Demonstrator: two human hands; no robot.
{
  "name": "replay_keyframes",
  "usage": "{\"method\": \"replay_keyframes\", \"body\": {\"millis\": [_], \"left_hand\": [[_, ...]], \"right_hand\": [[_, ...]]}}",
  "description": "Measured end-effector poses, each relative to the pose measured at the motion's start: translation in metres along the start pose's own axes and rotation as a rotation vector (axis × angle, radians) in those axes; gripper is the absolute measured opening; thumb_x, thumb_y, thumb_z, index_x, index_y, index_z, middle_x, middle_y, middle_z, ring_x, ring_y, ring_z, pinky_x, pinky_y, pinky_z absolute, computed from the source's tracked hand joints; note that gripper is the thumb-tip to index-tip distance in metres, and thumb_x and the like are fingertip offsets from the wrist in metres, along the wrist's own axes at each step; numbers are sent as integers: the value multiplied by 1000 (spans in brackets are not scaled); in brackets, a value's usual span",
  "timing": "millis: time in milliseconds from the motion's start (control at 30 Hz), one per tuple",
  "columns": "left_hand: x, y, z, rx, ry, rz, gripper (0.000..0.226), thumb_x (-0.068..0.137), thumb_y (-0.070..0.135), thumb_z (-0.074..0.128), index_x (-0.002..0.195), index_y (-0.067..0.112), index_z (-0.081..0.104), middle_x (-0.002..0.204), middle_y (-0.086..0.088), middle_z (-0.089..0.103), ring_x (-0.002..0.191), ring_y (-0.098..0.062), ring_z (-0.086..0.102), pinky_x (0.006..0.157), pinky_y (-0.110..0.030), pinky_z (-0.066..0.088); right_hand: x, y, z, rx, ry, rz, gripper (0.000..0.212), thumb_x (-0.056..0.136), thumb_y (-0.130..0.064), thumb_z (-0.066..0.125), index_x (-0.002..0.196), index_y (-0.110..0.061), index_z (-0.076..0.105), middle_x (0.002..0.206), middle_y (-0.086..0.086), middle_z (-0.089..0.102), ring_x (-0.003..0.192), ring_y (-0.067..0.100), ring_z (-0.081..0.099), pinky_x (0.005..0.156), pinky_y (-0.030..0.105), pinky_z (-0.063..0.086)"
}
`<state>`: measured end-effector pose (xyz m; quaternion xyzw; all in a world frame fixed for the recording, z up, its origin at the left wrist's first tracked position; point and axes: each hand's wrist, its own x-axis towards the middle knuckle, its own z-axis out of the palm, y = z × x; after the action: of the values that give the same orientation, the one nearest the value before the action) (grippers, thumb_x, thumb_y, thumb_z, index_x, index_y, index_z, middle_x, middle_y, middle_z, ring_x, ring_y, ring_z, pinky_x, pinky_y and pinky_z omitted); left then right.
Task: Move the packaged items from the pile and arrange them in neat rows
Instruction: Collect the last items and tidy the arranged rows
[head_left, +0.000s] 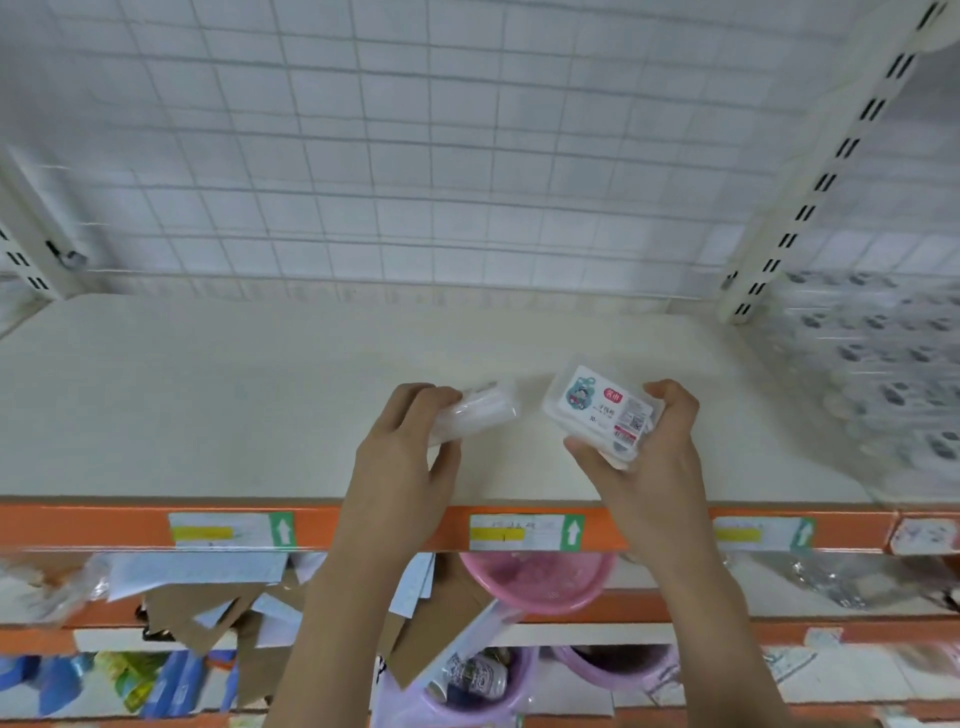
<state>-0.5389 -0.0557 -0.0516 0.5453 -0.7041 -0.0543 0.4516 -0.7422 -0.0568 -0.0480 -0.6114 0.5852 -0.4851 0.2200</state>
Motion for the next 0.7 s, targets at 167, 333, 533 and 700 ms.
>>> {"method": "replay_keyframes", "body": {"millis": [167,333,533,700], "left_hand": [[8,13,19,-16,29,-17,32,74,-5,67,102,7,59,98,-2,58,80,-8,50,67,-13,34],[23,52,54,-11,13,26,32,73,-4,67,102,9,59,97,-2,60,77,-14,55,67,-14,37],[38,119,122,19,87,47,30,72,6,59,102,11,58,97,-2,60,80,-25,59,68,-24,43],[35,200,196,50,74,32,32,73,5,61,105,11,60,100,-3,60,84,-22,58,70,-26,45]], "right_hand": [[6,9,-21,-123,77,-114,48,78,-34,69,115,-11,48,97,-2,60,78,7,58,60,8,41],[24,29,-60,-235,182,-269,38,82,-46,51,87,-9,60,84,-1,52,68,4,46,58,5,34],[54,69,-152,-243,219,-344,31,82,-29,58,109,-14,60,98,-3,56,85,7,53,73,3,35],[73,115,-244,-294,175,-325,30,76,-15,65,105,-10,58,98,-3,57,87,18,55,71,21,44]]}}
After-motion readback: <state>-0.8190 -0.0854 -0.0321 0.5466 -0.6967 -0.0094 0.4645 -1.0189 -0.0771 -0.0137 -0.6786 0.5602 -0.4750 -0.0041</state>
